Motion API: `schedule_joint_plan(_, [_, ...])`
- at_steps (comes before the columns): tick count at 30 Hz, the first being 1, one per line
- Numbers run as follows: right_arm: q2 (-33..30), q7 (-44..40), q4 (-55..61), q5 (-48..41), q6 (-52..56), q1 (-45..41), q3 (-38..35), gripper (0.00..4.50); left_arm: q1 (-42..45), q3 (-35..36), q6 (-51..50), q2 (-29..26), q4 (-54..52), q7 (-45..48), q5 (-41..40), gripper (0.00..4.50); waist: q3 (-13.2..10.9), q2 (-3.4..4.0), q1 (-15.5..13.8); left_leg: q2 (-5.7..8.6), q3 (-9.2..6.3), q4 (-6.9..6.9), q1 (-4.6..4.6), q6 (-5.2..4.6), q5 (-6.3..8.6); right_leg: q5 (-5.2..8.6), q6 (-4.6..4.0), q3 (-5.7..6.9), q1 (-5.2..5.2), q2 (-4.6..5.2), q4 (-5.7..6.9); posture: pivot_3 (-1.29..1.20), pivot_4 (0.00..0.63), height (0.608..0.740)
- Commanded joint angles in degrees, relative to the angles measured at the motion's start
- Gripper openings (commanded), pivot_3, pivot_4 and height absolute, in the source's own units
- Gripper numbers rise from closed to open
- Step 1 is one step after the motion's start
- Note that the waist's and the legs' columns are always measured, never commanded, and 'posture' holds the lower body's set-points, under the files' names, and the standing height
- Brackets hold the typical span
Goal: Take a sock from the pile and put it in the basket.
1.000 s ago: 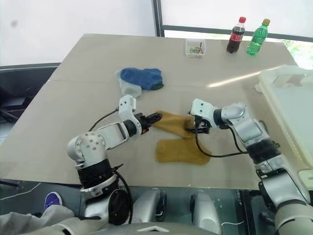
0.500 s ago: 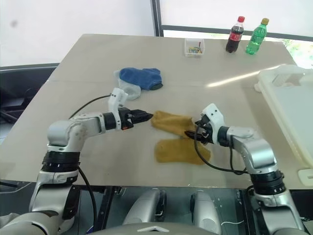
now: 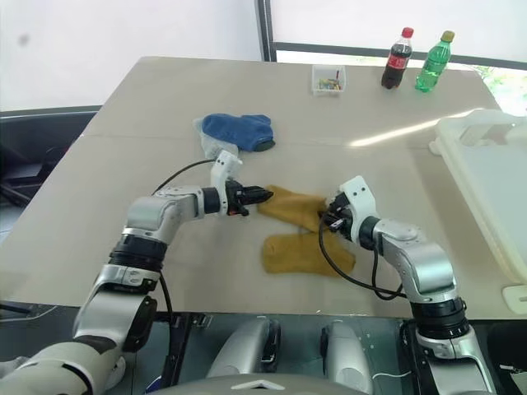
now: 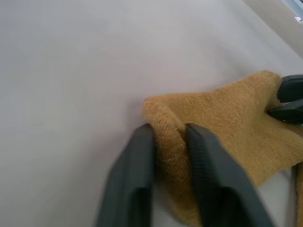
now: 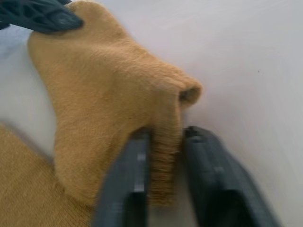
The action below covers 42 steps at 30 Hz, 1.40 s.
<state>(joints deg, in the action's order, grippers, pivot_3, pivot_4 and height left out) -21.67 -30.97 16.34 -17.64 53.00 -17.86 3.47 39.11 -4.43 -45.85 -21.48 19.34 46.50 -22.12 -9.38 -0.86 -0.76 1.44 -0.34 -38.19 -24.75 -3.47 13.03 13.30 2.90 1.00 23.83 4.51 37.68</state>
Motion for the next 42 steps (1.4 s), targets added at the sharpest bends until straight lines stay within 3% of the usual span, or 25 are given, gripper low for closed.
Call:
schedule_joint_plan(1, [-1.57, -1.58, -0.21, -1.38, -1.03, -1.30, -1.20, 0.07, -1.20, 2.81, -3.36, 1.75, -1.92, -2.05, -2.49, 0.00, 0.00, 0.00, 0.01, 0.00, 0.00, 0.00, 0.01, 0.00, 0.00, 0.00, 0.00, 0.00, -0.02, -0.01, 0.00, 0.00, 0.150, 0.729])
schedule_joint_plan(6, [-6.23, -7.89, 4.57, -7.99, -0.61, -2.07, -5.27, 0.07, -1.99, 12.54, -16.36, 4.05, -12.93, -6.83, -12.79, 0.00, -0.08, -0.02, 0.02, -0.01, -0.02, -0.07, -0.02, -0.05, 0.02, 0.00, 0.02, 0.04, -0.03, -0.16, 0.02, 0.00, 0.150, 0.729])
schedule_joint_plan(10, [-13.23, -13.31, 13.69, -19.14, 6.74, -0.29, -11.79, 0.07, -4.35, 19.59, -33.92, 2.59, -28.30, -9.25, -25.55, 0.00, -0.14, -0.02, 0.11, -0.06, -0.05, -0.10, -0.07, -0.09, 0.05, 0.00, 0.03, 0.02, -0.03, -0.21, -0.03, 0.00, 0.150, 0.729])
schedule_joint_plan(15, [-18.17, -13.63, 20.34, -27.16, 11.76, 4.38, -15.62, 0.07, -9.13, 25.45, -46.15, 1.69, -39.40, -14.15, -34.49, 0.00, -0.14, -0.02, 0.11, -0.12, -0.07, -0.06, 0.04, -0.11, 0.07, 0.02, 0.02, 0.03, -0.13, -0.05, -0.08, 0.00, 0.150, 0.729])
schedule_joint_plan(18, [-19.08, -12.24, 22.04, -28.79, 12.43, 6.99, -15.79, 0.07, -12.27, 25.51, -46.65, 1.12, -41.79, -17.56, -38.13, 0.00, -0.14, -0.02, 0.01, -0.11, -0.06, -0.11, 0.07, -0.11, 0.06, 0.02, 0.01, 0.03, -0.14, -0.05, -0.03, 0.00, 0.150, 0.729])
schedule_joint_plan(25, [-19.18, -7.63, 19.12, -22.34, 7.46, 9.75, -9.71, 0.07, -20.64, 14.75, -39.06, -1.83, -48.46, -20.40, -31.48, 0.00, -0.14, -0.03, -0.12, -0.08, -0.02, -0.16, 0.09, -0.10, 0.06, 0.15, -0.22, -0.02, -0.23, 0.04, -0.12, 0.00, 0.150, 0.729])
schedule_joint_plan(34, [-21.80, -8.76, 18.42, -19.71, 3.43, 12.31, -7.54, 0.07, -22.27, 14.23, -30.83, 1.70, -46.40, -24.65, -27.73, 0.00, -0.14, -0.03, -0.22, -0.09, -0.02, -0.13, 0.02, -0.10, 0.07, 0.16, -0.23, -0.02, -0.19, 0.07, -0.23, 0.00, 0.150, 0.729])
schedule_joint_plan(42, [-23.20, -8.81, 20.13, -20.09, 3.18, 14.29, -8.01, 0.07, -24.30, 15.41, -31.63, 1.53, -48.00, -25.71, -30.00, 0.00, -0.15, -0.03, -0.14, -0.10, -0.03, -0.11, 0.02, -0.10, 0.07, 0.15, -0.22, 0.00, -0.18, 0.05, -0.25, 0.00, 0.150, 0.729])
